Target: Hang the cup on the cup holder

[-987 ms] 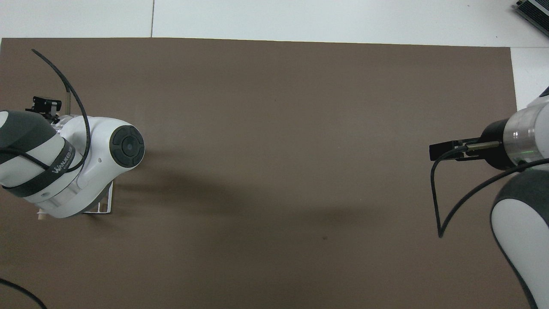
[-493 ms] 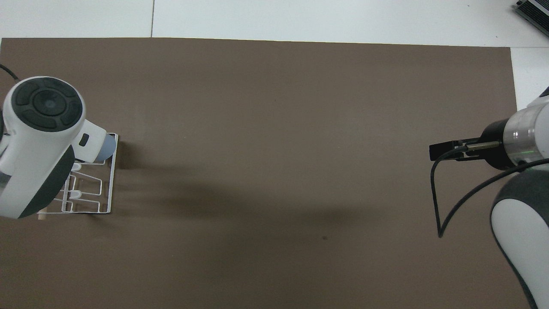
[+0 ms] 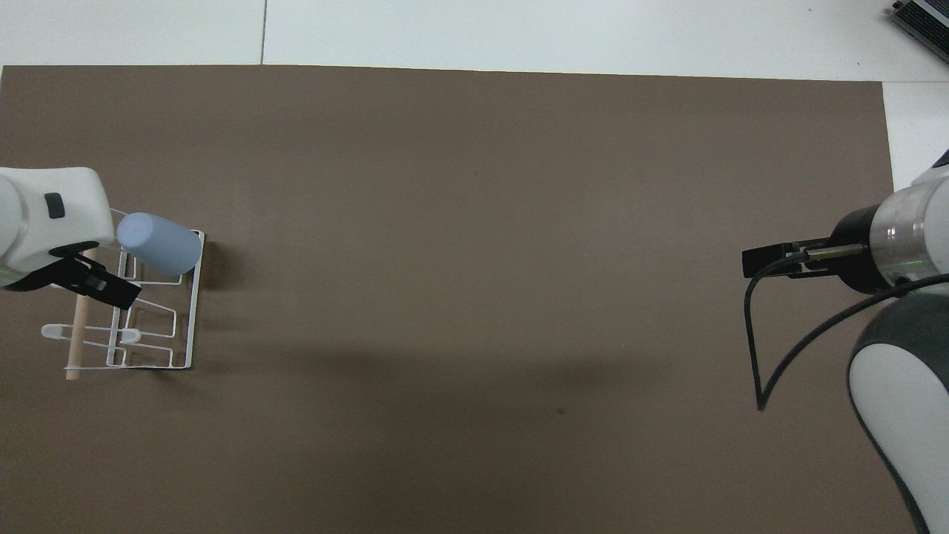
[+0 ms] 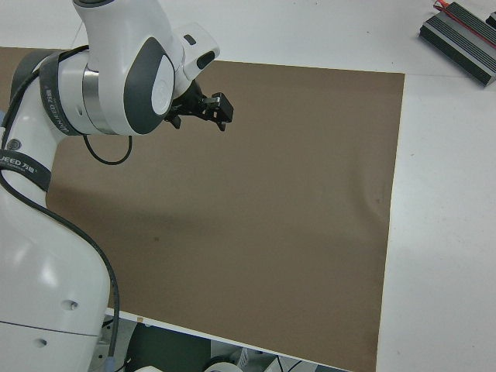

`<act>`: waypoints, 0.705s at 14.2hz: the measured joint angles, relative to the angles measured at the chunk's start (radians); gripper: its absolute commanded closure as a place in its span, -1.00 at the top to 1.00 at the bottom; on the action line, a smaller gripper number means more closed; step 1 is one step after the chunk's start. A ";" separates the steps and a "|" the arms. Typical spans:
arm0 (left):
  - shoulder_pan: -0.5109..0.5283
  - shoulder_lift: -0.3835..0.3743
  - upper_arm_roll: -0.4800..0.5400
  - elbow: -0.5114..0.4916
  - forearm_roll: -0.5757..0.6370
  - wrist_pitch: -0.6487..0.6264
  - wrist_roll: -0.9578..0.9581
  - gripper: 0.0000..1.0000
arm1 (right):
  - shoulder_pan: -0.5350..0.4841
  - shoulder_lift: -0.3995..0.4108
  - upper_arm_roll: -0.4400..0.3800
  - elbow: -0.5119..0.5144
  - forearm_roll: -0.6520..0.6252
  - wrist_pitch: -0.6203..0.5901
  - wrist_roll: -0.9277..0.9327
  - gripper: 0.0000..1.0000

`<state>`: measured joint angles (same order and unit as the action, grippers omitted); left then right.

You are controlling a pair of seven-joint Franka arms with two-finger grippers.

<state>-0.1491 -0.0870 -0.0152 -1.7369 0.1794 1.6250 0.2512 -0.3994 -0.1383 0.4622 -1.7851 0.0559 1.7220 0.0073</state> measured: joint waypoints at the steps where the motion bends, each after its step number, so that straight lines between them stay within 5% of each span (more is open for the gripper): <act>1: 0.000 0.004 0.000 0.039 -0.054 -0.004 -0.044 1.00 | 0.000 0.000 0.000 0.000 0.000 0.000 0.000 1.00; 10: 0.064 0.155 0.002 0.371 -0.205 -0.201 -0.150 1.00 | 0.000 0.000 0.000 0.000 0.000 0.000 0.000 1.00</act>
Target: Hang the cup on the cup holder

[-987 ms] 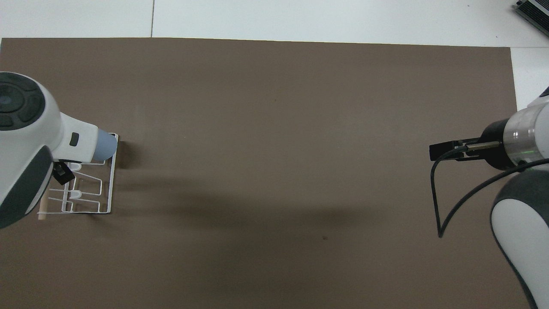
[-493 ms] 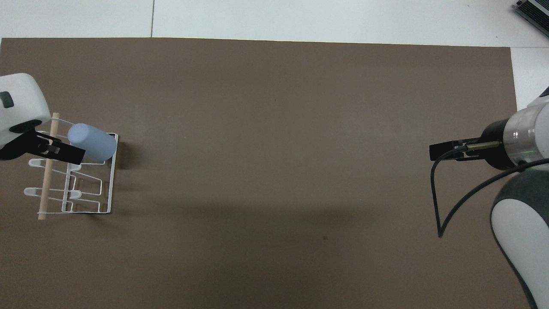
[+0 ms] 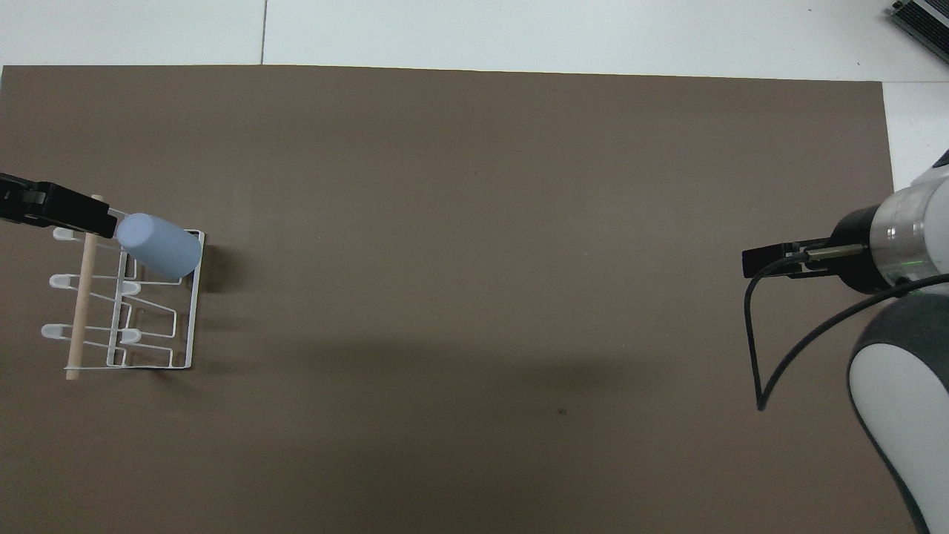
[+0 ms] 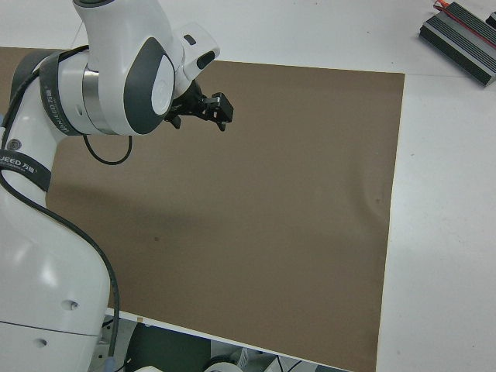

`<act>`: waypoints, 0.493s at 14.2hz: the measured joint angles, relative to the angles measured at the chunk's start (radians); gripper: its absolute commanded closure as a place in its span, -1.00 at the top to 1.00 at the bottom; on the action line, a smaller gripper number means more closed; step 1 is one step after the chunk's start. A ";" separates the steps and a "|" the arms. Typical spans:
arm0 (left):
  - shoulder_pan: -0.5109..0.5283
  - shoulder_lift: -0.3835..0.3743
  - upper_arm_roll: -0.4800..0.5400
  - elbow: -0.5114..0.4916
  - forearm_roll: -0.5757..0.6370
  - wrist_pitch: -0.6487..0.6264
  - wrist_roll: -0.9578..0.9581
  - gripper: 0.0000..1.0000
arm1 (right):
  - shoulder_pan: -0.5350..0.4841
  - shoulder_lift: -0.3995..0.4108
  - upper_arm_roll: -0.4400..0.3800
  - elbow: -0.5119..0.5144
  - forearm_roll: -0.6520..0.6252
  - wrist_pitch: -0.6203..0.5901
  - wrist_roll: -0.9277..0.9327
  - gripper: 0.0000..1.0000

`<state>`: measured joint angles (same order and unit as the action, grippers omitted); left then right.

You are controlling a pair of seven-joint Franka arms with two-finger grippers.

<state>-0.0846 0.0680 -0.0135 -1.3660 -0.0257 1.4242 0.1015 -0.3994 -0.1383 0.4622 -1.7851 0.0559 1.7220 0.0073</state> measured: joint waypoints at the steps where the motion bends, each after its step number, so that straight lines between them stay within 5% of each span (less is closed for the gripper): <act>1: 0.001 -0.008 0.001 -0.001 0.000 -0.016 -0.029 1.00 | 0.000 0.000 0.000 0.000 0.000 0.000 0.000 1.00; 7: 0.032 -0.139 0.003 -0.167 -0.001 -0.006 -0.068 1.00 | 0.000 0.000 0.000 0.000 0.000 0.000 0.000 1.00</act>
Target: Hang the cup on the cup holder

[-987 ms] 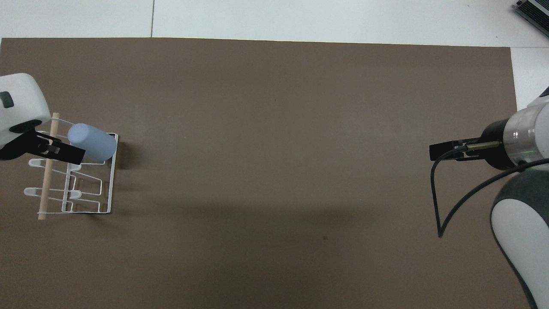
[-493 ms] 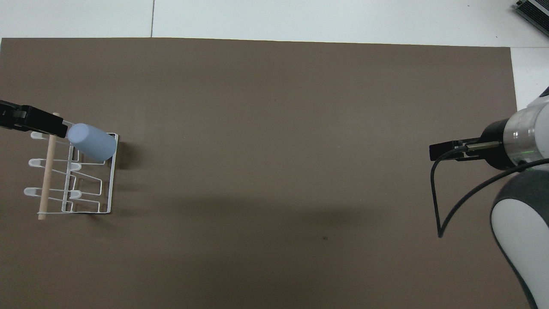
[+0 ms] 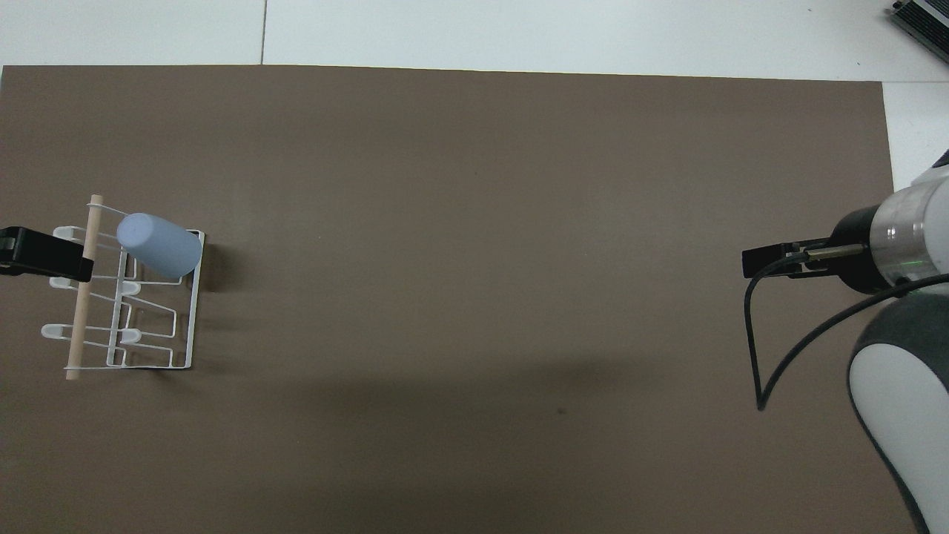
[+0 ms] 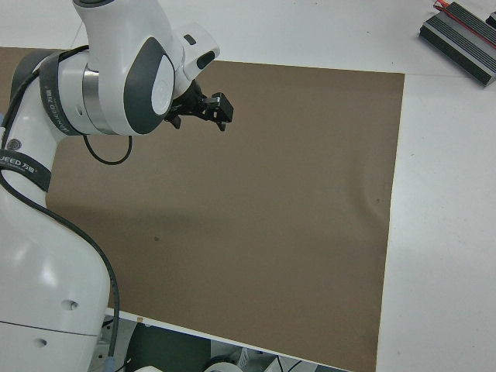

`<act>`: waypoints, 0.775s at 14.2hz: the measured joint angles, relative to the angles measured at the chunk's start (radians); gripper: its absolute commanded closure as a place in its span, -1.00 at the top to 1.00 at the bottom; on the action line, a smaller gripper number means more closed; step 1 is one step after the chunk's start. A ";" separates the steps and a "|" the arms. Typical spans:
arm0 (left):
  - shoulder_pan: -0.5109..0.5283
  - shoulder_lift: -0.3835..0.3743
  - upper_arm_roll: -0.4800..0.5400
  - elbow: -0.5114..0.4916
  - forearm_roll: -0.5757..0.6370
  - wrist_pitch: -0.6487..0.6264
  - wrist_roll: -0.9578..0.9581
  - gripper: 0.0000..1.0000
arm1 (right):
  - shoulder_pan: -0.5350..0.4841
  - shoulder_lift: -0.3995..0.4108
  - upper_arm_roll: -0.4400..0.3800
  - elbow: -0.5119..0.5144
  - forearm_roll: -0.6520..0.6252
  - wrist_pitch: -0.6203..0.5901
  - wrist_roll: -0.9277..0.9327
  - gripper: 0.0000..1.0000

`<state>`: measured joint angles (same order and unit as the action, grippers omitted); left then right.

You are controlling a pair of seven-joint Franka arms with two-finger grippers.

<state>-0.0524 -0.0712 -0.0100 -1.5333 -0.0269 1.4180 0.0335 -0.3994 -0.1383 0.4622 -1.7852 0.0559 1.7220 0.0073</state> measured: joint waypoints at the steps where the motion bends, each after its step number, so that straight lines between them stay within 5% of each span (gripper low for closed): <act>1: 0.007 -0.016 0.000 -0.028 -0.003 0.022 0.000 1.00 | 0.000 0.000 0.000 0.000 0.000 0.000 0.000 1.00; 11: 0.008 0.005 -0.008 -0.036 -0.003 0.079 -0.025 1.00 | 0.000 0.000 0.000 0.000 0.000 0.000 0.000 1.00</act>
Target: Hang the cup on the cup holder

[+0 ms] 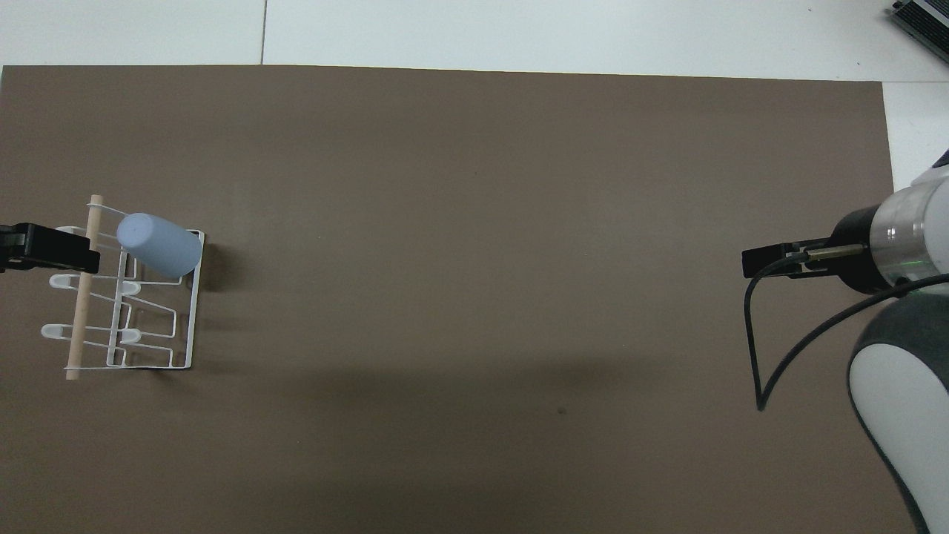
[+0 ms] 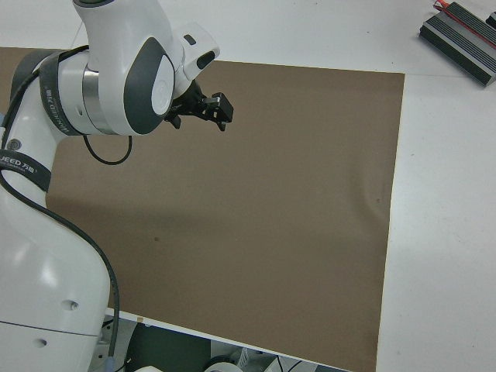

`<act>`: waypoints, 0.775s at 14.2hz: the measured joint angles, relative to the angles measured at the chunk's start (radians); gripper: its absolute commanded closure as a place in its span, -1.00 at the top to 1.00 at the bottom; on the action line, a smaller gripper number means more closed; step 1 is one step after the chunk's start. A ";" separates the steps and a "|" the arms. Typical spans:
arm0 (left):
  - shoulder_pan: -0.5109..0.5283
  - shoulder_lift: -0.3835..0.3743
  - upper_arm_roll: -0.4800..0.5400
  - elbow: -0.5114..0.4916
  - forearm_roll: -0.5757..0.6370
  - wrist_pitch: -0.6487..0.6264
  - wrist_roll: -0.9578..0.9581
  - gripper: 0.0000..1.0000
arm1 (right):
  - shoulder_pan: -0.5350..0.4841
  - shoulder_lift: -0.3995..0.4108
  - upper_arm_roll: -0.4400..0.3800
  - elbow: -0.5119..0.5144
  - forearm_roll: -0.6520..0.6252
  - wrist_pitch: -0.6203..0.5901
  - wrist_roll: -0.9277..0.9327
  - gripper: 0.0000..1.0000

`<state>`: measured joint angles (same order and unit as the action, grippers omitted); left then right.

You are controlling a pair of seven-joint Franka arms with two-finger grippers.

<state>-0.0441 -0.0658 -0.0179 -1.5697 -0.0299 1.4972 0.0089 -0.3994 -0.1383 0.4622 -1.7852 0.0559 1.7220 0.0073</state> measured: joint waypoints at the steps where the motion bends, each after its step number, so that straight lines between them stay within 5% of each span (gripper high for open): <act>1: 0.000 0.012 -0.001 0.013 0.000 0.000 0.000 1.00 | 0.000 0.000 0.000 0.000 0.000 0.000 0.000 1.00; 11: 0.000 0.089 -0.006 0.110 0.002 -0.025 0.000 1.00 | 0.000 0.000 0.000 0.000 0.000 0.000 0.000 1.00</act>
<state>-0.0442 0.0232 -0.0234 -1.4597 -0.0277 1.4725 0.0090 -0.3994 -0.1383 0.4622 -1.7852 0.0559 1.7220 0.0073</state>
